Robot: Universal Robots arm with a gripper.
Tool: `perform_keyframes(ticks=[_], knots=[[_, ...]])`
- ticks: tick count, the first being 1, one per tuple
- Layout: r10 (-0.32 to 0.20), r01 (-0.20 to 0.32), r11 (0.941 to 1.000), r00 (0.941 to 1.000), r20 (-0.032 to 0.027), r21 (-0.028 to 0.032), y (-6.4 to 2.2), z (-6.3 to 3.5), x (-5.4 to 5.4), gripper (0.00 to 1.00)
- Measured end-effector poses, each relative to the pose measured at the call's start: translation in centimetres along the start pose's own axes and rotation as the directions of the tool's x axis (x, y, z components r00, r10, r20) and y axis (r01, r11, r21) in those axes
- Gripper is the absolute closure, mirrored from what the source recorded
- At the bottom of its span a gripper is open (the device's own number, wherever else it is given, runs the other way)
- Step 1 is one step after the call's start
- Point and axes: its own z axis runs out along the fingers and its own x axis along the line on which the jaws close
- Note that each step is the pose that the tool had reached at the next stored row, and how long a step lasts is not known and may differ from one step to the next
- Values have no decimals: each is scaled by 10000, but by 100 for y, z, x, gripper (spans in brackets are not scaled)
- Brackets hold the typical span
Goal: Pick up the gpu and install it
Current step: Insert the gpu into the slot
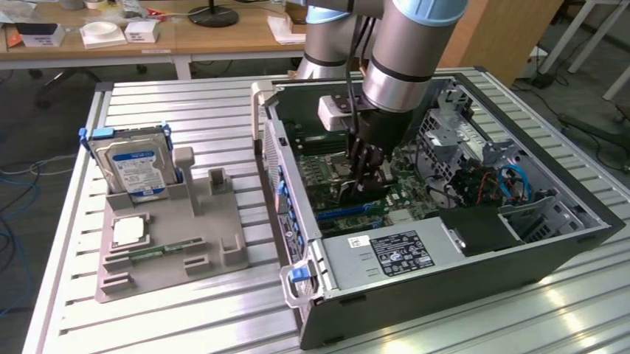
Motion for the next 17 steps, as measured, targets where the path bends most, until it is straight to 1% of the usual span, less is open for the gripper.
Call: perform_keyframes(ticks=[3,17], knots=[[2,-2,10000,10000,3,1,19,10,-1,74],[0,0,10000,10000,3,5,16,47,-13,74]])
